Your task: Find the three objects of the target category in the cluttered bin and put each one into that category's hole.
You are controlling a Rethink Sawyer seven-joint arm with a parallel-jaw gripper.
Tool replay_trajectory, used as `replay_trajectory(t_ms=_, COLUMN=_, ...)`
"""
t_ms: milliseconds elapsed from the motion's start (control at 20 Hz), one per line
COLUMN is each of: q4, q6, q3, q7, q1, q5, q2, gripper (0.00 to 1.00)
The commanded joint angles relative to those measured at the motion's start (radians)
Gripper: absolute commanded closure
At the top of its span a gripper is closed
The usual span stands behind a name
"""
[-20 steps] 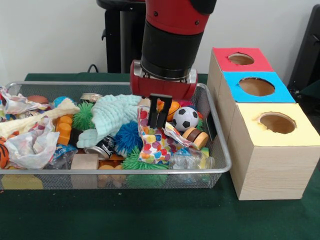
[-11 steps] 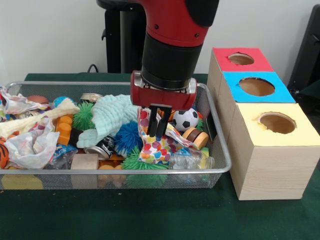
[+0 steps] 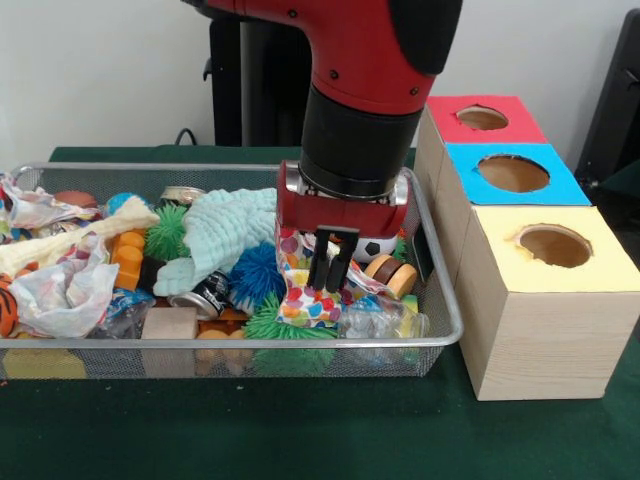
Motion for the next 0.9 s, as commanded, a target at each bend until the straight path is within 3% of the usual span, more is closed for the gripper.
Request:
replay_trajectory(t_ms=50, q4=-0.011, q6=-0.060, q3=0.069, q7=0.087, q1=0.009, q5=-0.029, q2=0.065, gripper=1.00)
replay_trajectory(t_ms=900, q4=-0.035, q6=-0.059, q3=0.059, q7=0.076, q1=0.015, q5=-0.041, q2=0.092, gripper=1.00)
